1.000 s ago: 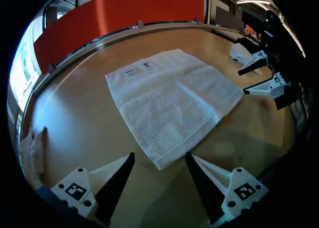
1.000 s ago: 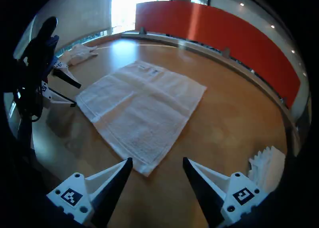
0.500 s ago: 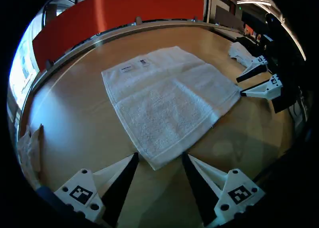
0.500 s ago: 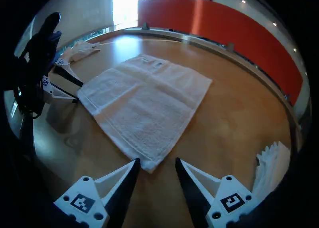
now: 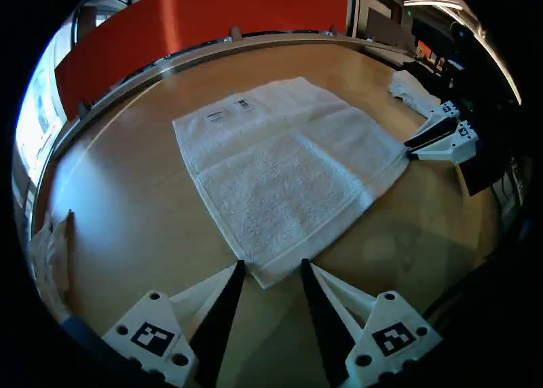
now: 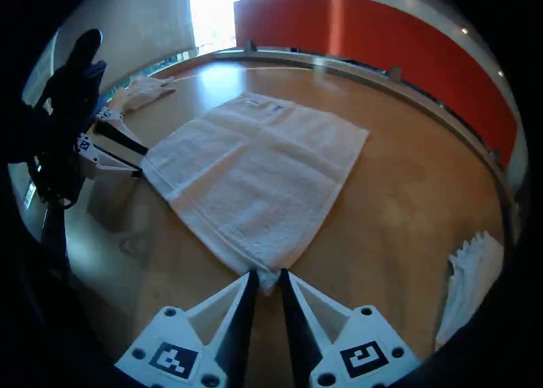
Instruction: Fold towel
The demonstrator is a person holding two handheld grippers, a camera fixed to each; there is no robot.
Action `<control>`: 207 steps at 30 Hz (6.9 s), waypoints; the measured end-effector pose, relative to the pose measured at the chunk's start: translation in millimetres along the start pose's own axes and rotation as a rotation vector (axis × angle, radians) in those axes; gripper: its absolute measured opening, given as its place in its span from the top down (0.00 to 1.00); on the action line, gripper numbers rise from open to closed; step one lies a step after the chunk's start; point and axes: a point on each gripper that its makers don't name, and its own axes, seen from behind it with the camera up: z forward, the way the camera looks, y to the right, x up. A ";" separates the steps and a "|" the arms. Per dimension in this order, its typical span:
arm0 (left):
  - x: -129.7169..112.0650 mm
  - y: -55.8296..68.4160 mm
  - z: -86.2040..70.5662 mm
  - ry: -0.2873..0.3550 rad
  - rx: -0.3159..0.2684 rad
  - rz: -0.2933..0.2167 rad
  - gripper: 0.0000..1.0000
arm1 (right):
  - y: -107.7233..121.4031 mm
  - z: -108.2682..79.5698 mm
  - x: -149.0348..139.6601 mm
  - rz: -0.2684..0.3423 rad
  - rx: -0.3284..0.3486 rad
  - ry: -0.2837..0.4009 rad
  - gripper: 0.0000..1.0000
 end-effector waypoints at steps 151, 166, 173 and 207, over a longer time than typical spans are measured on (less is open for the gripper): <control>80.1 -77.4 38.4 -0.113 0.147 -0.002 0.18 | 75.3 18.9 80.6 0.146 -0.145 -0.055 0.62; 93.2 -94.2 33.3 -0.090 0.193 -0.059 0.10 | 90.0 19.8 88.6 0.134 -0.209 -0.036 0.31; 97.0 -98.1 31.6 -0.089 0.193 -0.111 0.10 | 95.3 19.6 93.4 0.137 -0.226 -0.026 0.26; 90.3 -110.3 10.4 -0.061 0.219 -0.208 0.10 | 88.0 6.8 89.4 0.129 -0.214 -0.009 0.14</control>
